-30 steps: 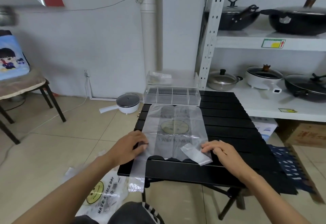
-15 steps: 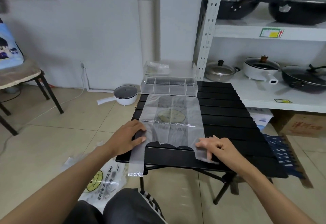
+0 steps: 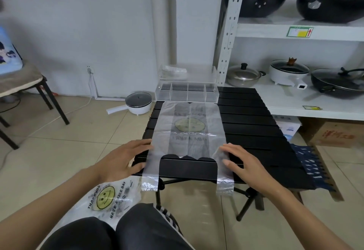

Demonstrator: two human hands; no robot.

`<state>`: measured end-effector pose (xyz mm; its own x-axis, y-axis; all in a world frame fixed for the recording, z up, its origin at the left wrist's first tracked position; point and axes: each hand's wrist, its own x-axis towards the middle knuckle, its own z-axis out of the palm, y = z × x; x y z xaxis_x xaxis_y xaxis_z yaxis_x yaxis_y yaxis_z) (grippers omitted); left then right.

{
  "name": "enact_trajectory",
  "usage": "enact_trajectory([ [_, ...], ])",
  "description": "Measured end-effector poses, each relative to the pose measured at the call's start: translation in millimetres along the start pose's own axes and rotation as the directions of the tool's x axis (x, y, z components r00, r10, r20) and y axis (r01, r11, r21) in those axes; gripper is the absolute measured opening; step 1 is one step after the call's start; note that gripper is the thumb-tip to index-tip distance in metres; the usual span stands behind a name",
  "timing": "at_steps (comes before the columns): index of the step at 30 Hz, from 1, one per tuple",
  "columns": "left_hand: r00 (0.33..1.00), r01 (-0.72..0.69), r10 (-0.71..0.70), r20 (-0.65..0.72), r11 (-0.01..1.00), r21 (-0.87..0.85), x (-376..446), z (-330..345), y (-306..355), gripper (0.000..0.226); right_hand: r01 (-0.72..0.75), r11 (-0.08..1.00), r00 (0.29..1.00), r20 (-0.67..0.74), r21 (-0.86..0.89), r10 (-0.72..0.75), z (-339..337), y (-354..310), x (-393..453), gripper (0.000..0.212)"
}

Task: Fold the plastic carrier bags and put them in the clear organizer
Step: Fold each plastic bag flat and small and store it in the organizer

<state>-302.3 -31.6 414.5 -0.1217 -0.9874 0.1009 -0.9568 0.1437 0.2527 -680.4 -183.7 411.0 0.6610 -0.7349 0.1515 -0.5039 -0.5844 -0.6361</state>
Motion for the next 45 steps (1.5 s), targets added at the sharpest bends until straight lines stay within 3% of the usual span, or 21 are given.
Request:
enact_trajectory([
  [5, 0.981, -0.095, 0.052, 0.186, 0.969, 0.229, -22.7, -0.7, -2.5, 0.092, 0.041, 0.990, 0.996, 0.084, -0.132, -0.030, -9.4, 10.8, -21.7, 0.057],
  [7, 0.979, -0.102, 0.042, 0.199, 0.949, 0.297, -21.3, 6.3, 0.2, 0.099, 0.061, 0.981, 0.990, 0.137, -0.182, -0.036, -11.5, 13.0, -32.4, 0.068],
  [11, 0.989, -0.031, 0.000, 0.146, 0.977, 0.210, -5.1, 14.4, 16.7, 0.104, 0.120, 0.884, 0.978, 0.206, -0.452, -0.028, -4.9, 14.8, -44.9, 0.082],
  [15, 0.995, -0.017, 0.001, 0.098, 0.988, 0.156, 7.0, 14.2, 27.0, 0.098, 0.087, 0.830, 0.995, 0.083, -0.551, -0.049, 12.5, 16.5, -36.3, 0.095],
  [19, 0.998, -0.055, 0.055, 0.002, 0.991, 0.121, 8.5, 14.5, 24.7, 0.086, 0.136, 0.847, 0.988, 0.002, -0.514, -0.157, 23.6, 16.9, -28.7, 0.085],
  [24, 0.984, -0.124, 0.125, -0.124, 0.992, 0.016, 8.9, 14.6, 27.3, 0.056, 0.215, 0.915, 0.944, -0.168, -0.341, -0.284, 27.1, 9.5, -29.6, 0.033],
  [26, 0.984, -0.136, 0.132, -0.123, 0.990, -0.025, 10.7, 15.5, 27.1, 0.062, 0.195, 0.965, 0.932, -0.274, -0.175, -0.238, 24.8, 3.7, -27.3, 0.025],
  [28, 0.987, -0.120, 0.113, -0.115, 0.992, -0.050, 16.5, 16.6, 25.5, 0.078, 0.129, 0.989, 0.940, -0.326, 0.078, -0.097, 18.3, -6.1, -23.3, 0.021],
  [31, 0.991, -0.097, 0.088, -0.104, 0.992, -0.084, 30.6, 20.2, 23.5, 0.085, 0.073, 0.951, 0.970, -0.245, 0.300, 0.002, 7.6, -17.3, -18.3, 0.016],
  [33, 0.992, -0.070, 0.057, -0.113, 0.991, -0.114, 39.9, 22.3, 20.0, 0.079, 0.057, 0.975, 0.987, -0.162, 0.215, -0.022, 4.3, -18.2, -16.5, 0.026],
  [36, 0.989, -0.054, 0.027, -0.144, 0.981, -0.184, 49.9, 21.1, 14.2, 0.058, 0.061, 0.996, 0.998, 0.010, -0.063, -0.061, 3.7, -14.3, -15.3, 0.072],
  [38, 0.993, -0.006, -0.026, -0.117, 0.964, -0.264, 52.5, 14.2, 13.3, 0.043, 0.049, 0.986, 0.998, 0.045, -0.158, -0.043, 3.6, -9.7, -12.0, 0.087],
  [43, 0.995, 0.092, -0.099, 0.009, 0.882, -0.462, 56.2, 0.2, 10.3, 0.058, 0.011, 0.990, 1.000, -0.025, -0.139, -0.015, -2.2, -6.4, 6.0, 0.085],
  [45, 0.993, 0.107, -0.112, 0.023, 0.839, -0.533, 56.6, -4.4, 9.2, 0.055, -0.015, 0.992, 1.000, -0.005, -0.129, 0.015, -7.0, -11.1, 14.5, 0.085],
])
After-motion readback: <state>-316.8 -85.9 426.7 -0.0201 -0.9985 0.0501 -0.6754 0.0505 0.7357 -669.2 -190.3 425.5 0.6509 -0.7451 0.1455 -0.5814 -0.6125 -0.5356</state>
